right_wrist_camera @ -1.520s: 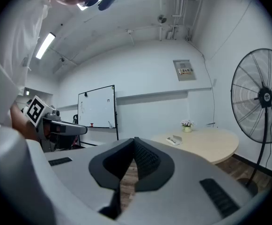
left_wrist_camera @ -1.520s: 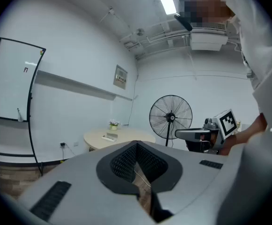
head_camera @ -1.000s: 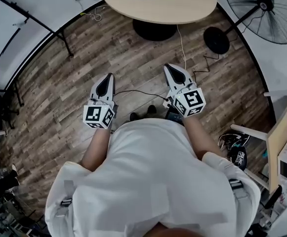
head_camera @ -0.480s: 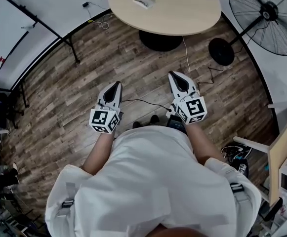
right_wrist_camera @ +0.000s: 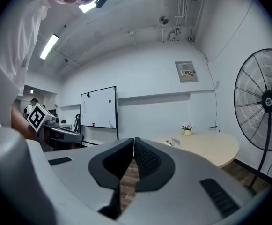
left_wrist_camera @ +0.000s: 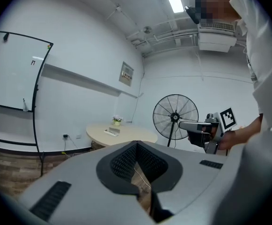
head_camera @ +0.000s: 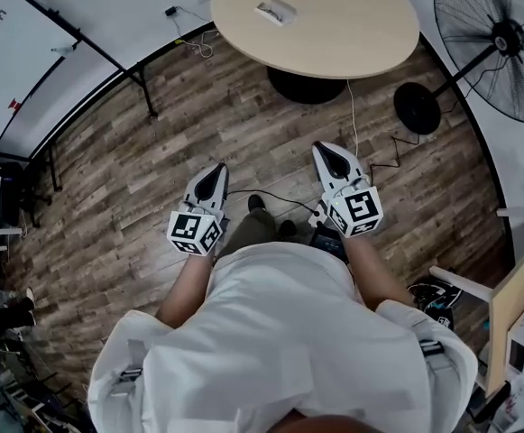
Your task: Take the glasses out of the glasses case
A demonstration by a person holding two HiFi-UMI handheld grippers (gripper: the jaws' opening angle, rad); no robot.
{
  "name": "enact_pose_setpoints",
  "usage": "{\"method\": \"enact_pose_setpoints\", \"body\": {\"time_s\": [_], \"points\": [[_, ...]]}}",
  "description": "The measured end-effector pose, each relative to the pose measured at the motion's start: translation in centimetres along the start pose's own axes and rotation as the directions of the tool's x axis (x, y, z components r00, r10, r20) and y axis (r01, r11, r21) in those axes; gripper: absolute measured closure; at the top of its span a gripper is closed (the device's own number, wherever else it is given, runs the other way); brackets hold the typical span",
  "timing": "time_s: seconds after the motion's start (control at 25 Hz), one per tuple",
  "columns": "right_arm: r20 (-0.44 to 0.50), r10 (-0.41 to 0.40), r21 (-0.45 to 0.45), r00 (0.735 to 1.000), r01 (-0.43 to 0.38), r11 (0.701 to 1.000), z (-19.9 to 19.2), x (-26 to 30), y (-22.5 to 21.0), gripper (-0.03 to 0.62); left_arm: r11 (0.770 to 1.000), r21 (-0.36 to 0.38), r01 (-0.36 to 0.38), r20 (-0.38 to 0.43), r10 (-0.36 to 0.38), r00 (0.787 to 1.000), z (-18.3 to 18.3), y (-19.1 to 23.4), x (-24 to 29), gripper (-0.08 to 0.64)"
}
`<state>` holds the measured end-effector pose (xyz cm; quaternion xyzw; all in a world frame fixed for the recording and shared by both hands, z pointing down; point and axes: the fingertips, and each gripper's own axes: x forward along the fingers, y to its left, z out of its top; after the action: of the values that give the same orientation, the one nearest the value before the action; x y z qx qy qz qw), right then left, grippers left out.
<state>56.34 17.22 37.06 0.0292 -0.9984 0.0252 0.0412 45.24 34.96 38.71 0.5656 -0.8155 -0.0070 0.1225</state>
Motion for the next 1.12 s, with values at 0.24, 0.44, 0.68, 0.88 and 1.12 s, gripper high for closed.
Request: {"method": "enact_pose_setpoints", "body": {"time_s": [0.24,0.44,0.68,0.88,1.12], "points": [[-0.027,0.004,-0.031,1.0,-0.005,0.999,-0.3,2.8,-1.2,0.568,0.999,-0.032,-0.017,0.002,0.017,1.0,-0.2,2.8,2.6,0.548],[-0.063,-0.009,0.028,0.998,0.011,1.0,-1.4,6.1,-3.6,0.568,0.998,-0.055,-0.003,0.022,0.004,1.0,0.4,5.5,6.0,0.548],[-0.091,-0.004,0.078,0.996,0.011,0.997,-1.2,13.1,-6.3,0.568,0.997,-0.076,0.025,0.047,-0.021,0.999,2.4,10.0,11.0,0.548],[-0.096,0.012,0.07,0.995,-0.006,0.998,0.2,19.7,-7.7,0.568,0.995,-0.092,0.047,0.053,-0.042,0.998,3.9,14.7,14.8,0.548],[-0.083,-0.005,0.072,0.997,0.011,0.997,2.2,26.2,-8.8,0.568,0.993,-0.097,0.072,0.084,-0.064,0.994,6.5,20.1,17.8,0.548]]}}
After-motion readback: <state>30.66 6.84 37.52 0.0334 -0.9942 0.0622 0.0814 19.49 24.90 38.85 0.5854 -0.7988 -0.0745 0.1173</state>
